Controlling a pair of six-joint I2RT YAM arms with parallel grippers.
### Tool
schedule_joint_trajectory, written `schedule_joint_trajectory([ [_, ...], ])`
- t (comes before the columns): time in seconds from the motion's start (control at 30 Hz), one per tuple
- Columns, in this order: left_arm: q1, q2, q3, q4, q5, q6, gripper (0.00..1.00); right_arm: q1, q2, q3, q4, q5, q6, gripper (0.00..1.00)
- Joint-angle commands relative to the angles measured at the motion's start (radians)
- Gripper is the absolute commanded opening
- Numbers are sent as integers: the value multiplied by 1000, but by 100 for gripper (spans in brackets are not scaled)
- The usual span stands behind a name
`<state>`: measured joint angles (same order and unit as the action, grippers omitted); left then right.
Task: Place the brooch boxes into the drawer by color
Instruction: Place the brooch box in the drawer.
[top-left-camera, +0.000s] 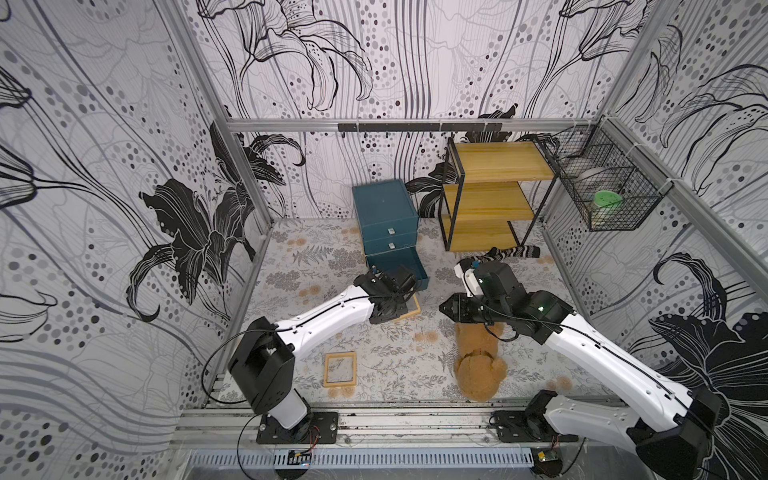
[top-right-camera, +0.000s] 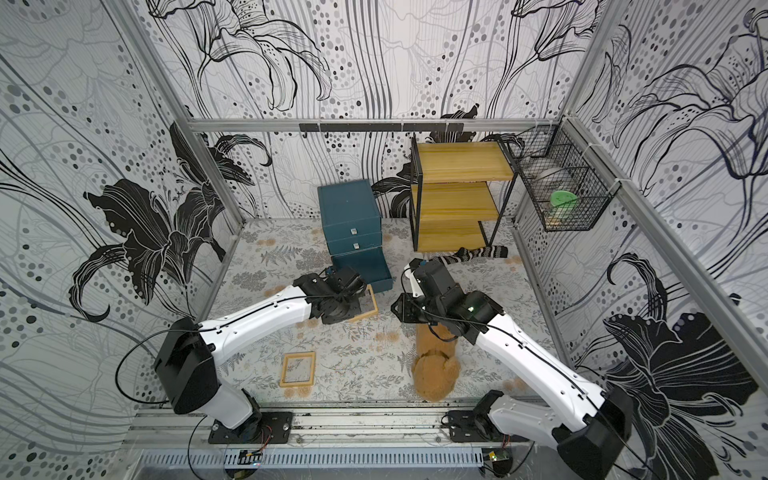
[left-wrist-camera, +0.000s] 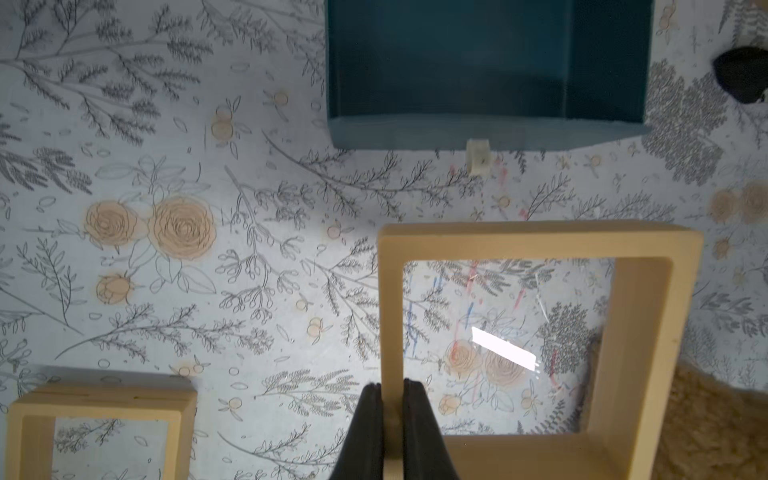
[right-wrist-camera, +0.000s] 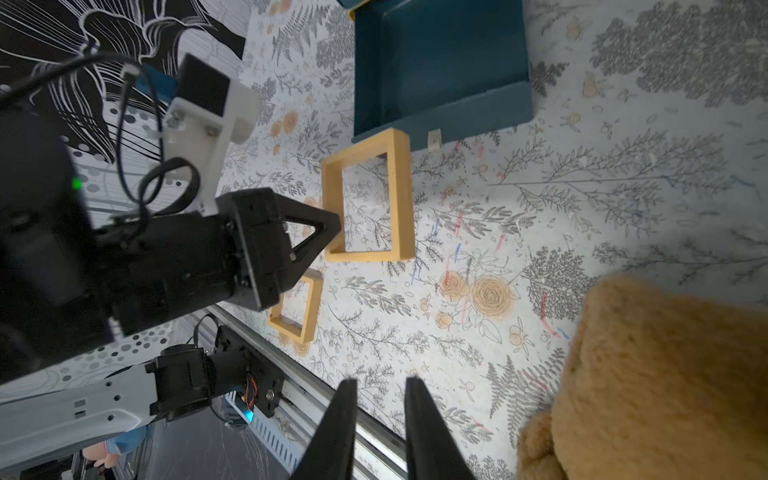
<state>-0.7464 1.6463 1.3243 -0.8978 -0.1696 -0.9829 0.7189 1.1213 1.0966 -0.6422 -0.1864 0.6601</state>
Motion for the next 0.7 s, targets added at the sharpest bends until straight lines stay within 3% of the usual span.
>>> schedule_joint_trajectory([
  [0.0, 44, 66, 94, -21, -40, 60, 0, 7, -2, 36, 6, 33, -28, 25],
  [0.37, 157, 311, 366, -21, -94, 159, 0, 7, -23, 40, -9, 54, -5, 25],
  [0.67, 184, 410, 439, 12, -116, 197, 0, 6, -45, 33, -28, 70, 17, 25],
])
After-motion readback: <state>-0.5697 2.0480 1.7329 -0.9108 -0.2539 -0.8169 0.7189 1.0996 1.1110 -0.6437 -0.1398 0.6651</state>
